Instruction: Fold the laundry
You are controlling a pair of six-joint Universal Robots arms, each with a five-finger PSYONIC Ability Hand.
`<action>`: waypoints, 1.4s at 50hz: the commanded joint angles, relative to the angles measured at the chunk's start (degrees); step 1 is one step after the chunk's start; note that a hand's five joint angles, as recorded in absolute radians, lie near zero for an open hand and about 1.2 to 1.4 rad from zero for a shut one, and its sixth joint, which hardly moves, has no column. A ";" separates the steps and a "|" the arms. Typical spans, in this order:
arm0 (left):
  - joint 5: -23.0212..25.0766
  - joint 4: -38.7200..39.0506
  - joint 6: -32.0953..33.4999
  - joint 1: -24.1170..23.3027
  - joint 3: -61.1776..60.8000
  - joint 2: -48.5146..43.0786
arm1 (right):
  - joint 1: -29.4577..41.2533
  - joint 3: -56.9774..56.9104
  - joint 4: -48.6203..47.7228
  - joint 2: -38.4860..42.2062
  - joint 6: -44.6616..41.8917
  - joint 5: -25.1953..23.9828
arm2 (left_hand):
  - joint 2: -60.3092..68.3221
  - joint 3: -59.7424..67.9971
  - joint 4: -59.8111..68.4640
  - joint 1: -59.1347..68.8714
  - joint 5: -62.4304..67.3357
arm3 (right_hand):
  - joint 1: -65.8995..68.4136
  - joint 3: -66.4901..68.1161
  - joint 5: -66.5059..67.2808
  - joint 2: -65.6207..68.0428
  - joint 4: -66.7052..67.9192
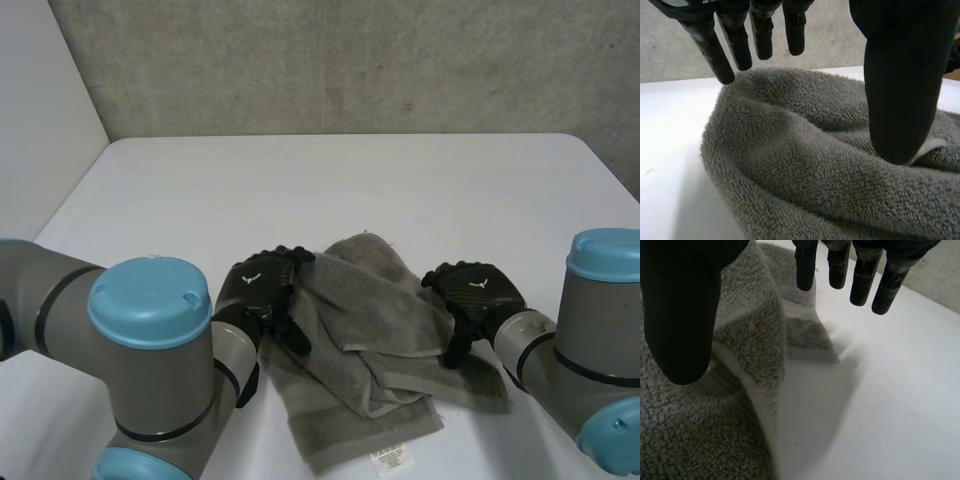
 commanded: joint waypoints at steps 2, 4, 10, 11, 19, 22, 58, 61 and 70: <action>-0.19 4.06 0.38 0.10 0.32 -2.85 | 0.77 0.31 -3.32 1.66 0.03 0.05 | 8.43 8.44 8.35 8.28 8.33 | 22.41 22.15 20.65 21.48 21.30; -0.19 4.95 0.47 0.10 0.49 -3.56 | 1.03 0.49 -4.81 1.67 0.12 0.14 | 10.94 10.96 10.87 10.79 10.85 | 34.98 34.73 33.22 34.05 33.88; -0.10 6.88 3.53 0.19 1.28 -5.76 | 1.12 1.02 -7.90 1.58 -0.06 0.14 | 35.13 35.14 35.05 34.98 35.03 | 68.02 67.76 66.26 67.09 66.91; -0.10 6.89 3.54 0.19 1.28 -5.76 | 1.12 1.02 -7.90 1.58 -0.06 0.14 | 35.19 35.21 35.11 35.04 35.10 | 68.02 67.76 66.26 67.09 66.91; -0.01 9.52 8.29 1.07 1.28 -4.09 | 0.33 -0.47 -7.37 -0.44 -0.32 -0.21 | 64.27 64.28 64.19 64.12 64.18 | 68.02 67.76 66.26 67.09 66.91; 0.51 9.35 9.96 1.60 1.20 -0.49 | 0.07 -1.09 -7.29 -1.50 -0.32 -0.03 | 64.27 64.28 64.19 64.12 64.18 | 68.02 67.76 66.26 67.09 66.91; 3.15 -0.06 -0.85 -9.55 -0.48 1.10 | -3.18 -9.35 -4.21 -7.13 -12.36 1.20 | -0.97 -0.96 -1.05 -1.12 -1.07 | 68.02 67.76 66.26 67.09 66.91; 3.06 0.03 -0.85 -10.79 0.14 0.04 | -3.01 -9.53 -4.30 -6.95 -12.36 1.28 | -0.81 -0.79 -0.88 -0.96 -0.90 | 68.02 67.76 66.26 67.09 66.91; 2.89 0.12 -0.50 -12.64 2.95 -4.87 | -3.80 -10.93 -5.26 -4.84 -12.36 1.55 | 0.71 0.72 0.63 0.56 0.61 | 68.02 67.76 66.26 67.09 66.91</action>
